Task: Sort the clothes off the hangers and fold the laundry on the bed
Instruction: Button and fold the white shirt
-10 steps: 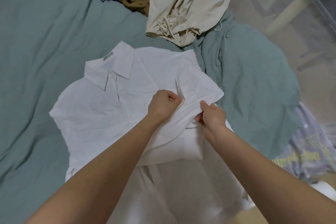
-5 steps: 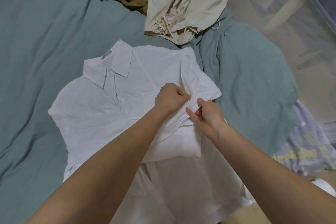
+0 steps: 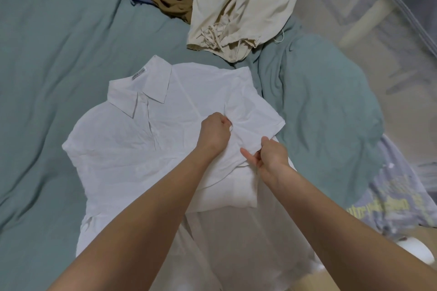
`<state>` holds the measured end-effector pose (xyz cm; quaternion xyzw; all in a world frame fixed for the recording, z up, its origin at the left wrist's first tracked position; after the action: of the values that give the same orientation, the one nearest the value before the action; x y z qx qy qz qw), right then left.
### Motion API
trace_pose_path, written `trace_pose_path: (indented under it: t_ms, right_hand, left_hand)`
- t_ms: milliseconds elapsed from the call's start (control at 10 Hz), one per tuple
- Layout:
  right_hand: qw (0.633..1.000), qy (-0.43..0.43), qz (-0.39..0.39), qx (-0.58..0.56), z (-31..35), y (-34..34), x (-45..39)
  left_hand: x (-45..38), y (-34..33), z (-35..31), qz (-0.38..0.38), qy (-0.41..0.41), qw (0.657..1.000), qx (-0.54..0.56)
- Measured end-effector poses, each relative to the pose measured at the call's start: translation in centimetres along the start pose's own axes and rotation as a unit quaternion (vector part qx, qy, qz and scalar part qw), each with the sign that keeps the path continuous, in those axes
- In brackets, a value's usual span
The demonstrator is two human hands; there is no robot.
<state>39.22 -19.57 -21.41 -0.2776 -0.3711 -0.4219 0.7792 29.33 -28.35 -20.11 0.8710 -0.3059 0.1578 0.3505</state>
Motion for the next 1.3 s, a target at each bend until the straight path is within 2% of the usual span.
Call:
trace_pose_path:
  t_ms: [300,400,500,600,800,900,1000,1100,1200,1300]
  right_hand:
    - [1.000,0.017,0.004,0.014,-0.2,0.5,0.1]
    - [0.999,0.033,0.001,0.042,-0.2,0.1,0.4]
    - [0.995,0.050,0.005,0.086,-0.3,0.1,0.7]
    - [0.990,0.057,-0.018,0.124,-0.7,0.6,0.6]
    - [0.985,0.060,-0.046,0.158,-0.3,1.2,0.3]
    - [0.983,0.064,-0.059,0.159,-0.1,1.4,0.2]
    - [0.980,0.076,-0.070,0.168,0.2,1.6,0.3]
    - [0.977,0.096,-0.065,0.179,0.5,1.4,0.6]
    - [0.975,0.114,-0.047,0.185,0.1,1.1,0.9]
    - [0.966,0.133,-0.028,0.221,-0.6,1.4,0.8]
  left_hand:
    - [0.5,1.3,0.6,-0.048,0.061,0.996,0.054]
    - [0.3,1.0,0.4,-0.057,0.101,0.988,0.106]
    - [0.2,0.9,0.3,-0.013,0.178,0.967,0.182]
    - [-1.6,0.7,2.3,0.031,0.218,0.934,0.280]
    - [-1.1,1.9,1.7,0.122,0.260,0.868,0.406]
    - [-1.4,2.3,1.7,0.099,0.255,0.864,0.422]
    - [-2.6,2.8,2.2,-0.002,0.155,0.928,0.339]
    - [-2.1,3.2,1.4,-0.109,0.014,0.984,0.137]
    - [-2.0,3.1,1.0,-0.069,0.016,0.988,0.137]
    - [-2.0,3.1,1.6,0.014,0.039,0.996,0.084]
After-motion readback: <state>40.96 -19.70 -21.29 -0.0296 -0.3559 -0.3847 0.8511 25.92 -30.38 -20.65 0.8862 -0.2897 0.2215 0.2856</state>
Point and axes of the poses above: each hand's wrist, its own x-axis away from the middle knuckle, its own y-axis out of the back of the hand, z = x × y, the point moved 2 cm from there along -x, towards the middle knuckle, and after that the axes turned 5 degrees about z, right-handed, at the moved point
